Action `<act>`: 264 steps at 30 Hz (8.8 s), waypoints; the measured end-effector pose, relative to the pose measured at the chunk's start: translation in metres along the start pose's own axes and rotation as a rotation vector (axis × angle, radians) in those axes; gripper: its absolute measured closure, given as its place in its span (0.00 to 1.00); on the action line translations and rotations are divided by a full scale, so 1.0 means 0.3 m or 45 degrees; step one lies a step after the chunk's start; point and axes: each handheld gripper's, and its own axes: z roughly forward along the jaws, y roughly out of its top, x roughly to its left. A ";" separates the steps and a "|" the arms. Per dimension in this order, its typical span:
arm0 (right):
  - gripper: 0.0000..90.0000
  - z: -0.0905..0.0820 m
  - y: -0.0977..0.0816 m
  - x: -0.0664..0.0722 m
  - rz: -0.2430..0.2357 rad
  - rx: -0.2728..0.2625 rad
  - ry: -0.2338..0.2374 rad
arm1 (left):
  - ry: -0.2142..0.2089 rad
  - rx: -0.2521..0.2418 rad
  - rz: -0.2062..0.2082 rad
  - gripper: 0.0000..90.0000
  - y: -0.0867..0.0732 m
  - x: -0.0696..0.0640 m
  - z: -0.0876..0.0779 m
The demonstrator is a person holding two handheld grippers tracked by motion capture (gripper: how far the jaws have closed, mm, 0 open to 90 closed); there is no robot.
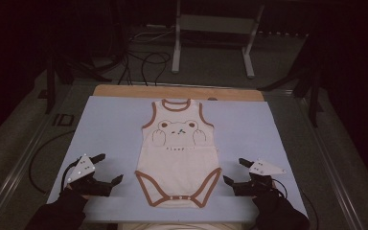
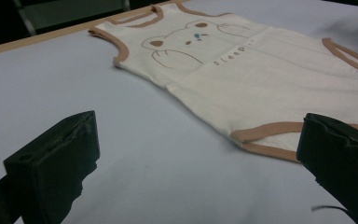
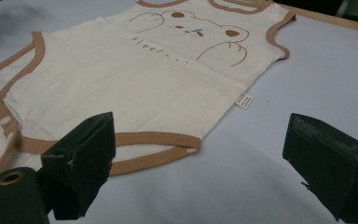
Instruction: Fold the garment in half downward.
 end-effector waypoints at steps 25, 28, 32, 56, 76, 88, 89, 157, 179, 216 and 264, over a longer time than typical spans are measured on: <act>0.10 -0.012 0.014 0.010 -0.028 -0.020 -0.032 | -0.011 0.000 0.016 0.00 0.017 -0.006 -0.001; 0.10 -0.014 0.018 0.012 -0.023 -0.024 -0.032 | -0.019 -0.008 0.014 0.00 0.021 -0.010 0.000; 0.10 -0.017 0.025 0.016 -0.025 -0.029 -0.037 | -0.029 -0.008 0.026 0.00 0.027 -0.016 0.000; 0.10 -0.079 0.186 0.021 -0.035 -0.039 -0.075 | -0.114 -0.001 0.030 0.00 0.118 -0.001 0.007; 0.11 -0.034 0.318 -0.030 -0.096 -0.066 -0.098 | -0.221 0.000 0.093 0.00 0.276 0.025 0.096; 0.11 0.065 0.351 -0.052 -0.117 -0.049 -0.067 | -0.246 0.071 0.114 0.00 0.311 0.033 0.175; 0.11 0.073 0.353 -0.054 -0.113 -0.048 -0.066 | -0.245 0.081 0.115 0.00 0.310 0.034 0.183; 0.63 0.496 0.199 -0.236 0.030 0.439 -0.033 | -0.030 0.537 -0.050 0.67 0.221 0.143 0.553; 1.00 0.493 0.222 -0.203 -0.039 0.468 -0.002 | -0.062 0.548 -0.131 1.00 0.243 0.138 0.566; 1.00 0.324 0.307 -0.134 -0.120 0.352 0.054 | -0.167 0.488 -0.032 1.00 0.322 0.098 0.404; 1.00 0.116 0.159 0.079 -0.157 0.372 0.165 | -0.335 0.520 0.041 1.00 0.188 -0.107 0.210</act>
